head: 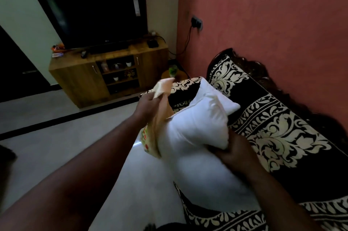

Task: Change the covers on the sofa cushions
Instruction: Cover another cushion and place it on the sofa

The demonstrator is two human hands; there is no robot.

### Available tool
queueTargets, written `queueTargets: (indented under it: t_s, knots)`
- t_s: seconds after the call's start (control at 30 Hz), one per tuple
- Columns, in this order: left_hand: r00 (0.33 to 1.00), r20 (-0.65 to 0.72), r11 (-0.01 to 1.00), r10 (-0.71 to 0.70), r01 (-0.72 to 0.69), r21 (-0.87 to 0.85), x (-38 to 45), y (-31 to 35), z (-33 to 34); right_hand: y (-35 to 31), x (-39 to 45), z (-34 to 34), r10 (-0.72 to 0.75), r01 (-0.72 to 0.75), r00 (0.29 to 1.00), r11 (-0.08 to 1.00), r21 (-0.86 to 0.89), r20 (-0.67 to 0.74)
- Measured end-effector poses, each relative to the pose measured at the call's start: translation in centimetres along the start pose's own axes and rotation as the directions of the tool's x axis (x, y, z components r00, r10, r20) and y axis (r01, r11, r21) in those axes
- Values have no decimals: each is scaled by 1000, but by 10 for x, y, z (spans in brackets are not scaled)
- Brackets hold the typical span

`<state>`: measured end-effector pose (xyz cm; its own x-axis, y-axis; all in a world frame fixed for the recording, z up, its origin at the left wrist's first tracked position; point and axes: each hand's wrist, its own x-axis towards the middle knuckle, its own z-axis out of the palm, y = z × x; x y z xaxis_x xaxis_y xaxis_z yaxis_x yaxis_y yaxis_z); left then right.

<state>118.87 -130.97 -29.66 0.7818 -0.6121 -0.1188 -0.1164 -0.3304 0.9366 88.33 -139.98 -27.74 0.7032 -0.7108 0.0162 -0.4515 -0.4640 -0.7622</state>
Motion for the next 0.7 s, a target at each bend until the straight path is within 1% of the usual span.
queueTargets:
  t_s: [0.07,0.1,0.13,0.2,0.27,0.33,0.37,0.4,0.43,0.47,0.5,0.53,0.57,0.63,0.67,0.7]
  knots:
    - [990,111,987,86,-99,123,-12,9,13,-9,11,22,-74,79,996,990,-121,49]
    - [982,150,980,119,-140,143,-17,15,20,-11,17,33,-93,101,994,980,-172,57]
    - [976,154,972,154,-178,154,-21,19,25,-13,24,42,-121,131,991,963,-236,55]
    - [971,118,948,207,-229,221,-27,23,29,-19,34,54,-169,186,982,912,-364,79]
    - [964,108,920,243,-264,289,-30,24,28,-26,40,67,-101,181,976,868,-462,192]
    - [949,113,878,296,-317,358,-37,28,30,-35,46,74,-29,193,953,826,-530,302]
    - [937,102,856,335,-348,382,-39,30,32,-38,50,75,-10,201,945,805,-558,326]
    - [928,76,840,364,-363,402,-43,33,32,-38,54,75,-23,203,950,803,-560,312]
    - [918,32,836,396,-375,401,-43,35,32,-36,57,73,-37,170,966,838,-518,257]
    - [913,-21,846,406,-367,386,-44,37,29,-34,57,69,-58,128,984,891,-435,171]
    - [906,-64,854,419,-368,368,-41,37,26,-33,54,66,-56,82,994,946,-314,90]
    - [906,-63,854,418,-368,368,-42,40,23,-33,48,66,-69,74,997,972,-221,28]
    - [906,-38,845,422,-378,378,-41,41,21,-31,43,68,-98,94,995,978,-187,-8]
    - [914,29,840,405,-384,383,-40,44,17,-29,34,78,-172,170,985,962,-213,8]
    - [920,39,844,390,-374,384,-42,47,16,-30,32,81,-202,207,978,949,-238,44]
    - [915,39,840,402,-386,381,-45,50,17,-35,35,79,-208,231,972,933,-278,109]
